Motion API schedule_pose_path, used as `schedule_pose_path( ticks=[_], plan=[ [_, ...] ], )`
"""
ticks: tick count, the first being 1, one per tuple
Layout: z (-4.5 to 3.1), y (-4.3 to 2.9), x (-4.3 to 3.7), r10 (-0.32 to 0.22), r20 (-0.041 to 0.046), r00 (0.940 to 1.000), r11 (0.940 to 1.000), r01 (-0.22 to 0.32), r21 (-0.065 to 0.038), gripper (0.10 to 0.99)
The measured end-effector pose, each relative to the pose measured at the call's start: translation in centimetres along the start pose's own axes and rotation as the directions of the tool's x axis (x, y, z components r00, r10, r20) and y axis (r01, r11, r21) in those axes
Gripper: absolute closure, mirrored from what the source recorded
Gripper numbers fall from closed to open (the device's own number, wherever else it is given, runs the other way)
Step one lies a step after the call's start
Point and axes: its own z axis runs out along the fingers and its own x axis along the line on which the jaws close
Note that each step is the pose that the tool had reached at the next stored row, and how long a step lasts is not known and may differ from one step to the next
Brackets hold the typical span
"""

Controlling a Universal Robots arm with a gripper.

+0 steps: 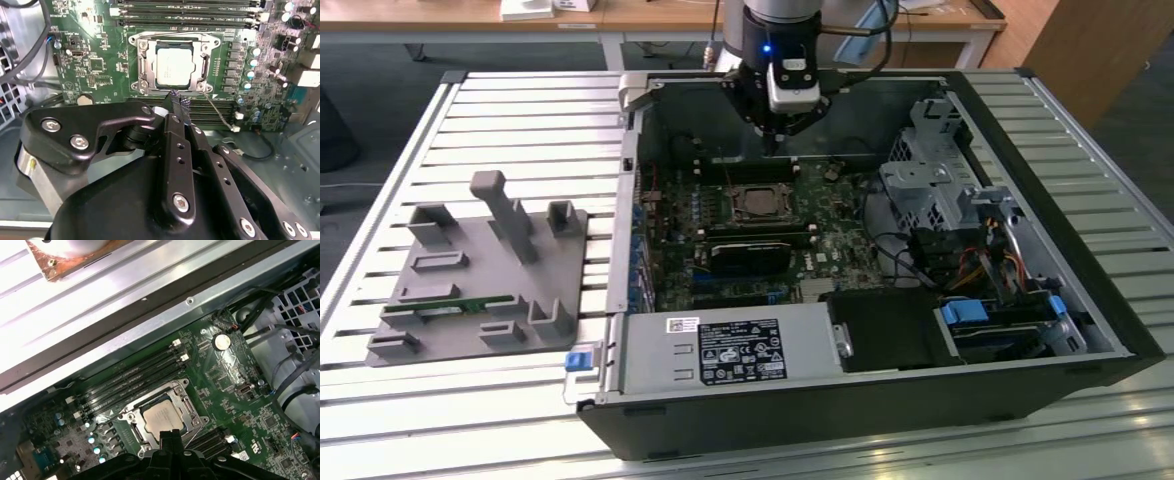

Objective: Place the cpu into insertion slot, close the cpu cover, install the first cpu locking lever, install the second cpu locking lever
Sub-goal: 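Install the first cpu locking lever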

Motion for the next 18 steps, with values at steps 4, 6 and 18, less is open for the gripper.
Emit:
schedule_pose_path(
  ticks=[4, 6, 18],
  plan=[
    [0.00, 0.00, 0.00, -0.041, -0.0013, 0.9992, 0.9992, 0.041, -0.001, 0.980],
    [0.00, 0.00, 0.00, -0.068, -0.0022, 0.9977, 0.9977, 0.068, -0.001, 0.980],
    [0.01, 0.00, 0.00, -0.268, -0.0083, 0.9634, 0.9635, 0.268, -0.006, 0.980]
  ],
)
